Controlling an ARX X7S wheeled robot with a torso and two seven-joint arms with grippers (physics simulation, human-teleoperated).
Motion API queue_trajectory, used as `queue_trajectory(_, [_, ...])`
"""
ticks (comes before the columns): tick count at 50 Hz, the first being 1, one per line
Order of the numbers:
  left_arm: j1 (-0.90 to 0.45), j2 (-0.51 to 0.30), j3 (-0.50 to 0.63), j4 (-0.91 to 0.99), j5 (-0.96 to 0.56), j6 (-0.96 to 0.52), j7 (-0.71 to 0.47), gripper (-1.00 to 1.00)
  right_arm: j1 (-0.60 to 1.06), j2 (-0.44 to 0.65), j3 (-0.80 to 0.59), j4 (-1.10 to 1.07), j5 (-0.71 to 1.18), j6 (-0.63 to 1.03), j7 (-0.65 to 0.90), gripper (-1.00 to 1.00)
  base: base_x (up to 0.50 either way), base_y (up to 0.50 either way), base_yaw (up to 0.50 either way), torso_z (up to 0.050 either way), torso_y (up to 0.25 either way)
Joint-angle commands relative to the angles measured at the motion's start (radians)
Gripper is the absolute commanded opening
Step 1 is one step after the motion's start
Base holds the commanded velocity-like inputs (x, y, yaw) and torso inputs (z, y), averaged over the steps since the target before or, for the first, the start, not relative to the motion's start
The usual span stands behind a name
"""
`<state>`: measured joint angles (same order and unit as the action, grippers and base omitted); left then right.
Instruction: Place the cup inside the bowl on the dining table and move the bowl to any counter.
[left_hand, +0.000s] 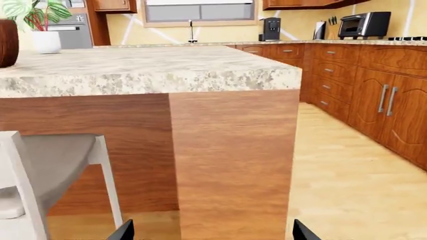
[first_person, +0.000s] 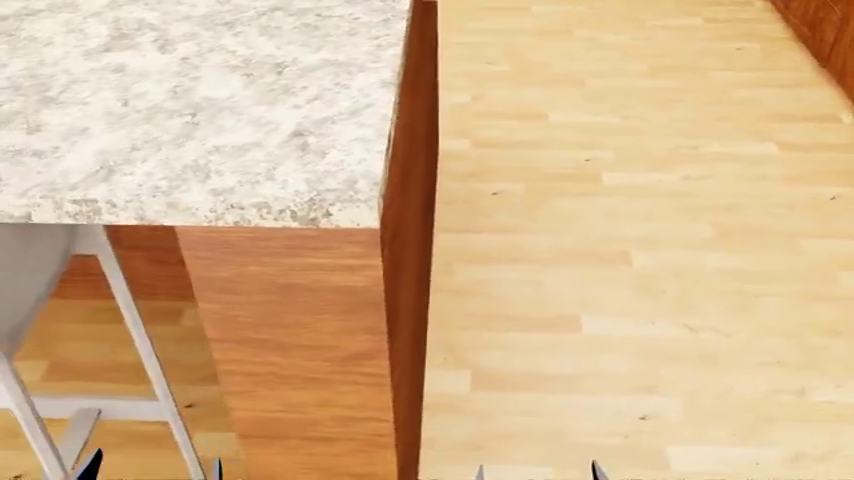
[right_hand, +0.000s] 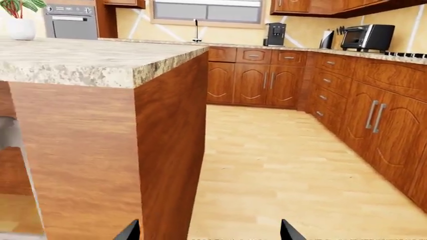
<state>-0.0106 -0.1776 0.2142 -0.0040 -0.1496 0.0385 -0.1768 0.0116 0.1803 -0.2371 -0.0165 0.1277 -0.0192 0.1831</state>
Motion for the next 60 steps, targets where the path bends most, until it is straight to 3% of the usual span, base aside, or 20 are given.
queue_trajectory(1, [-0.002,-0.006,0.007,0.0,-0.005,0.001,-0.005,1.0,0.005,0.005,-0.011,0.005,0.0,0.003,0.005,1.0,-0.11,0.5,0.0,0.0,0.0])
queue_trajectory(60, [-0.007,-0.029,0.041,0.001,-0.02,0.011,-0.03,1.0,0.013,0.027,-0.037,0.009,0.018,-0.008,0.036,1.0,-0.02,0.5,0.0,0.0,0.0])
